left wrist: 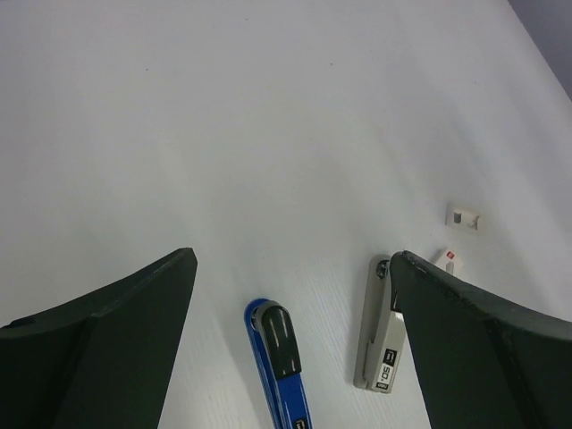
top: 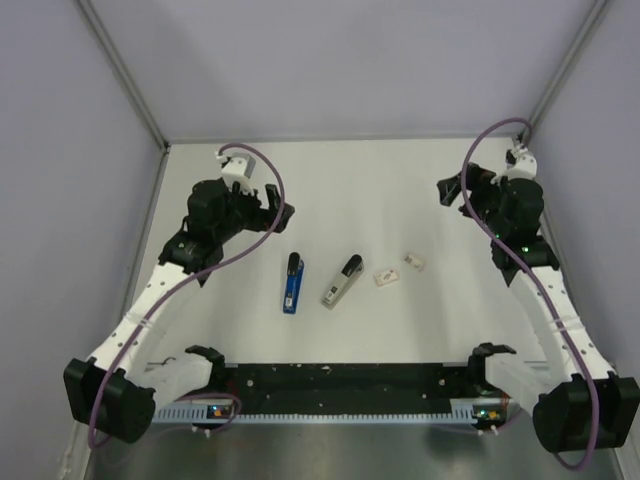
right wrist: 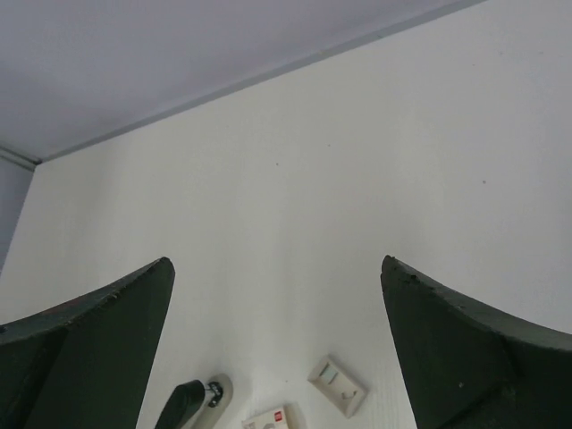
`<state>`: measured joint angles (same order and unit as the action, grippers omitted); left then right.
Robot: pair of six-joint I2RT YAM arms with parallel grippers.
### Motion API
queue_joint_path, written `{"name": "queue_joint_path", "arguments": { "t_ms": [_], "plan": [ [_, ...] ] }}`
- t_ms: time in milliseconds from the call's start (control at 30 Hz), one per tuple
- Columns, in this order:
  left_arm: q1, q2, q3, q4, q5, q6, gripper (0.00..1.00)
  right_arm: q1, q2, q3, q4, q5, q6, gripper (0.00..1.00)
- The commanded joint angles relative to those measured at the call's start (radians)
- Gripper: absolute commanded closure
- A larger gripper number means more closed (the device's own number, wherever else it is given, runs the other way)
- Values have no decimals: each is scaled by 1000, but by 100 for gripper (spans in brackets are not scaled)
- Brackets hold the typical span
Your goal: Unload the staples from the stapler
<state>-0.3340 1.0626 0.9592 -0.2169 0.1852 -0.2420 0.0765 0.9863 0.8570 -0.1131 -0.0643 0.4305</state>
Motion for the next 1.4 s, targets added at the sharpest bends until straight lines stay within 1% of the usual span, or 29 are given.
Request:
{"name": "queue_joint_path", "arguments": {
  "t_ms": [0,33,67,100,133,167,200,233,267,367,433,500,567,667,733,833,900,1000,1167,1300,1333,1367],
  "plan": [
    [-2,-4,33,-39,60,-14,2,3,40,-56,163,-241,137,1],
    [-5,6,35,-64,88,-23,2,5,64,-112,241,-381,148,1],
    [-5,16,32,-93,112,-37,2,3,87,-149,351,-449,184,1],
    [-8,17,10,-96,135,-57,2,12,103,-147,305,-428,197,1],
    [-11,17,-13,-96,151,-74,2,43,107,-115,208,-343,156,1],
    [-17,13,-45,-92,155,-88,2,116,100,-74,88,-196,64,1],
    [-28,1,-75,-79,133,-98,2,206,83,-52,31,-29,0,1],
    [-42,-3,-109,-69,100,-105,2,273,66,-41,0,59,-43,1],
    [-56,2,-126,-78,53,-108,2,316,52,-39,-16,117,-47,1],
    [-121,33,-137,-133,-99,-108,4,347,40,-9,-83,123,-22,1],
    [-158,53,-140,-139,-176,-114,5,376,60,42,-169,197,-22,1],
    [-190,71,-140,-139,-240,-126,6,384,81,83,-236,274,14,1],
    [-210,89,-134,-141,-274,-141,7,384,84,100,-258,261,17,1],
    [-237,120,-139,-137,-326,-160,9,385,68,93,-237,195,-50,1],
    [-252,152,-136,-137,-340,-167,11,384,69,102,-256,199,-62,1],
    [-284,220,-108,-159,-386,-178,12,384,55,103,-263,244,-29,1],
    [-298,249,-102,-153,-408,-184,12,384,37,77,-232,215,-24,1],
    [-306,290,-99,-131,-417,-189,16,385,38,66,-217,166,-29,1],
    [-319,347,-88,-108,-431,-189,29,384,68,56,-221,130,-24,1],
    [-324,369,-73,-111,-449,-178,43,384,74,48,-220,120,-24,1],
    [-324,375,-68,-111,-448,-175,48,384,75,48,-218,115,-26,1],
    [-326,381,-62,-116,-449,-172,51,384,77,47,-217,112,-22,1]
  ]
}}
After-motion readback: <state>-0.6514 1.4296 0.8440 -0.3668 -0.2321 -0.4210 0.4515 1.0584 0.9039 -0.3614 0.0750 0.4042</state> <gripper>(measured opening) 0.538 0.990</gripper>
